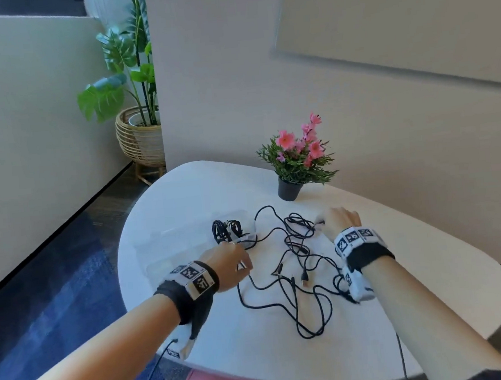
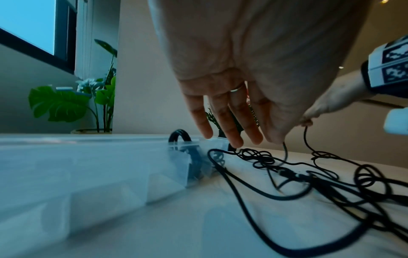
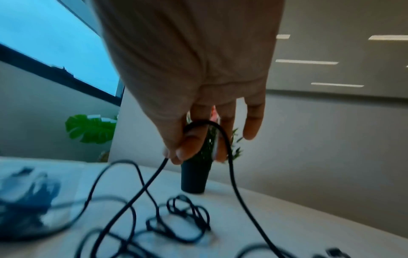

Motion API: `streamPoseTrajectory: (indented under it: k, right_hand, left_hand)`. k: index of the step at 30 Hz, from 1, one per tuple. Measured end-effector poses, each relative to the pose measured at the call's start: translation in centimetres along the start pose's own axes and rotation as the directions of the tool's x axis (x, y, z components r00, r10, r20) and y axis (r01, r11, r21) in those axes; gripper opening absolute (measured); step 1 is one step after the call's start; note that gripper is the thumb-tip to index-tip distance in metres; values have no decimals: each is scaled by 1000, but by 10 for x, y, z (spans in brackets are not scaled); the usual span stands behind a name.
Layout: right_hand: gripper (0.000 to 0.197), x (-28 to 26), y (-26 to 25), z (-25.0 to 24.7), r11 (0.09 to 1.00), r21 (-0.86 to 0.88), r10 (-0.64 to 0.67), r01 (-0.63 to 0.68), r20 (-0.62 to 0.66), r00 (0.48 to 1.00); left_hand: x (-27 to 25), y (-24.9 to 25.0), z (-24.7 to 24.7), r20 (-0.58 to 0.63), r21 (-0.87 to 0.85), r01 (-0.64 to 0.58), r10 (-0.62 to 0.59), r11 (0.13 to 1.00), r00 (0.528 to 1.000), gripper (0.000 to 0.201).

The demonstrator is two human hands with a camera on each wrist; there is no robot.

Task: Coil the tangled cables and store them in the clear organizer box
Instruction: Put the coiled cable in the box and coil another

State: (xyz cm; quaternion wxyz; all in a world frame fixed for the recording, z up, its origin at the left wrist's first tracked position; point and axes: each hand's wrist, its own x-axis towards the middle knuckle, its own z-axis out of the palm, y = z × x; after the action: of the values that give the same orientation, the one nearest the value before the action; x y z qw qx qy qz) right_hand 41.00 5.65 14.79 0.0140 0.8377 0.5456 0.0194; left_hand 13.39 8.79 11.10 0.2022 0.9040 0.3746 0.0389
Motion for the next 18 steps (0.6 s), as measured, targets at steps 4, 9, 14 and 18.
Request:
streamPoseTrajectory:
  k: [4, 9, 14, 18]
  right_hand:
    - [20, -20, 6, -41, 950, 312, 63, 36, -301, 951]
    - [18, -59, -4, -100, 797, 431, 14, 423, -713, 701]
    - [17, -92, -11, -131, 711, 387, 17, 587, -844, 536]
    - [16, -111, -1, -151, 663, 408, 87, 628, -875, 477]
  left_hand:
    - [6, 14, 0, -49, -86, -47, 43, 995, 998, 21]
    - [27, 64, -26, -395, -277, -125, 6, 953, 919, 61]
    - [38, 116, -46, -497, -358, -310, 101, 881, 862, 61]
    - [37, 126, -46, -546, -185, -394, 239, 900, 803, 21]
